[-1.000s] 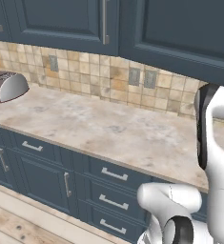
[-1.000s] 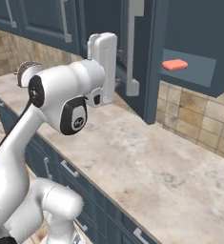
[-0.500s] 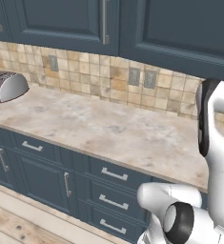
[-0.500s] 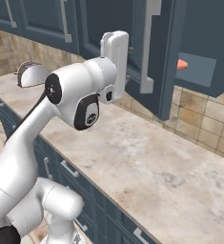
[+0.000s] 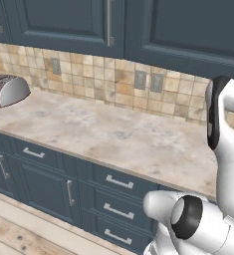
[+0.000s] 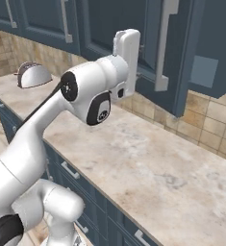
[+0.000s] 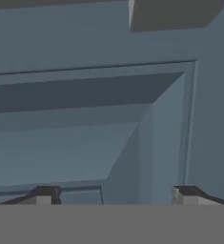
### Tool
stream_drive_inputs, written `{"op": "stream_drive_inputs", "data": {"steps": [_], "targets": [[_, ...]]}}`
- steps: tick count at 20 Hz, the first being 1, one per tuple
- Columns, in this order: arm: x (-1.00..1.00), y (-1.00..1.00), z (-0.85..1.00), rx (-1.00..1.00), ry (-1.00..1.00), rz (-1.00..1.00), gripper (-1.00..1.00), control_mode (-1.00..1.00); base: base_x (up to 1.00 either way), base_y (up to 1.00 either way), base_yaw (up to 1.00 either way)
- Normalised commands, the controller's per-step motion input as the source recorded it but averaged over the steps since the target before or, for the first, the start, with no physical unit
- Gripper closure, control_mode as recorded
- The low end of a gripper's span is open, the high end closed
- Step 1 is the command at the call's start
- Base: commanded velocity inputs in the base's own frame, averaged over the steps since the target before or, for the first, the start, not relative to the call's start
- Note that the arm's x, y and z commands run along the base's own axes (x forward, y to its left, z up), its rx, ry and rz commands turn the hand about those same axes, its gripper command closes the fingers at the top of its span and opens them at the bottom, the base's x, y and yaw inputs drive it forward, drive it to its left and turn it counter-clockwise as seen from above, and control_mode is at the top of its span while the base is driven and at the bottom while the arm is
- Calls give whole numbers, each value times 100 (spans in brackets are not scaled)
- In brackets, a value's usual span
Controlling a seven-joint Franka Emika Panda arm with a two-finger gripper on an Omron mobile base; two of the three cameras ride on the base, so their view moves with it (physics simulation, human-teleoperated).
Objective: Pick up the bar soap and bar soap from the sink, and place them back in the cabinet, and close the cabinet door.
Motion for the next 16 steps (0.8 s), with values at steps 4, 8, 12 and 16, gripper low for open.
{"op": "stream_drive_inputs", "data": {"steps": [4, 8, 12, 16], "targets": [[45, -9, -5, 0, 0, 0, -100, -100, 0, 0, 0], [46, -12, -3, 0, 0, 0, -100, -100, 0, 0, 0], [47, -12, -3, 0, 0, 0, -100, -100, 0, 0, 0], [44, -12, -1, 0, 0, 0, -100, -100, 0, 0, 0]]}}
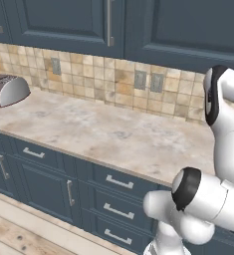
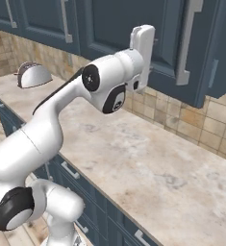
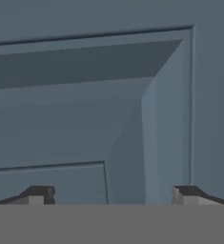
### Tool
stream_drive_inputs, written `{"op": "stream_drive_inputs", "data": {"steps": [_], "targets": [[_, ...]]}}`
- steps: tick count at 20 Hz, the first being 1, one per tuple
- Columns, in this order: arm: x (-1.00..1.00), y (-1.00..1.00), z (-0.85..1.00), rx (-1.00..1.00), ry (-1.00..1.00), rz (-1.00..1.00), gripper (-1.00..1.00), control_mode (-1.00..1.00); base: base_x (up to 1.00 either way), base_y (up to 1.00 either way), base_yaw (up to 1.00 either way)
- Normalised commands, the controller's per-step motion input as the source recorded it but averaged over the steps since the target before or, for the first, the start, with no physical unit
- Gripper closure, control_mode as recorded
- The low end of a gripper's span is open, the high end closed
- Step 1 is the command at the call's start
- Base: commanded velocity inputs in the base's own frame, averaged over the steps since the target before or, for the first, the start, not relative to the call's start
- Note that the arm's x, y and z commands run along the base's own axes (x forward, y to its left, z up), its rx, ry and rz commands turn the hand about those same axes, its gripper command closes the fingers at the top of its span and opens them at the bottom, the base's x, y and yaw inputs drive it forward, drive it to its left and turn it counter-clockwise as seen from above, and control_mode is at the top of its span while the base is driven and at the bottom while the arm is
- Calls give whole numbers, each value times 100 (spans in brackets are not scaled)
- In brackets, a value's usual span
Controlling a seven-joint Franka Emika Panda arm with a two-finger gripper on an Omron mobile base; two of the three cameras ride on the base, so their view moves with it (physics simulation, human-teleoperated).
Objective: Pick up the bar soap and bar soap from the sink, and place them back in the cabinet, and close the cabinet door.
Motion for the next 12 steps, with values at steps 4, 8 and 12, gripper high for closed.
{"op": "stream_drive_inputs", "data": {"steps": [4, 8, 12], "targets": [[42, -12, -1, 0, 0, 0, -100, -100, 0, 0, 0], [43, -12, 0, 0, 0, 0, -100, -100, 0, 0, 0], [38, -13, 0, 0, 0, 0, -100, -100, 0, 0, 0]]}}
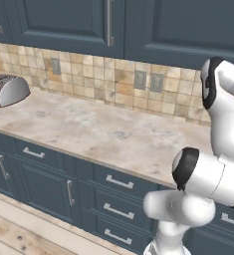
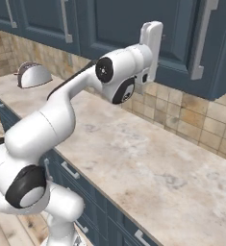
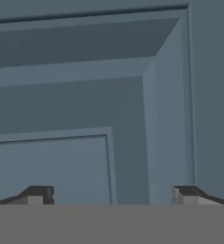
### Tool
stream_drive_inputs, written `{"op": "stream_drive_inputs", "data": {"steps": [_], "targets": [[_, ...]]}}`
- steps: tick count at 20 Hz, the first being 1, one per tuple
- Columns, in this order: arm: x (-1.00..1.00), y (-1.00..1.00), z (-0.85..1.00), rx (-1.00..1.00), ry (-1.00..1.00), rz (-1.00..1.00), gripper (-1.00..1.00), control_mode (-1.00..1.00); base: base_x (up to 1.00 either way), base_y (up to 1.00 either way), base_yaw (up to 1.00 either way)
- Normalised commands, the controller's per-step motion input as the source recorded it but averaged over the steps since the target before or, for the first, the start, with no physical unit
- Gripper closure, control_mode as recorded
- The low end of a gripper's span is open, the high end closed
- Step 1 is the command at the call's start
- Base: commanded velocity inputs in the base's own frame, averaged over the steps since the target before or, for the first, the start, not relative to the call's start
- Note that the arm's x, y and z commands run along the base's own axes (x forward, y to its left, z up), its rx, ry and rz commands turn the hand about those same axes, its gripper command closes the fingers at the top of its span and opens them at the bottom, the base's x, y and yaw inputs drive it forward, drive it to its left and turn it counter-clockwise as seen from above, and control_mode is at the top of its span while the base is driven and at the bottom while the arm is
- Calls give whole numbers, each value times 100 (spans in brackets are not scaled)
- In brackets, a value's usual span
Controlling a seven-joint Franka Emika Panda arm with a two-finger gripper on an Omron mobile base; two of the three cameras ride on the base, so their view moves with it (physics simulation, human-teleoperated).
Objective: Pick up the bar soap and bar soap from the sink, and place them back in the cabinet, and close the cabinet door.
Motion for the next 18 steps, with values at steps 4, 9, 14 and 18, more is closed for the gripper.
{"op": "stream_drive_inputs", "data": {"steps": [4, 9, 14, 18], "targets": [[34, -13, 0, 0, 0, 0, -100, -100, 0, 0, 0], [32, -12, 0, 0, 0, 0, -100, -100, 0, 0, 0], [30, -12, 0, 0, 0, 0, -100, -100, 0, 0, 0], [27, -11, 0, 0, 0, 0, -100, -100, 0, 0, 0]]}}
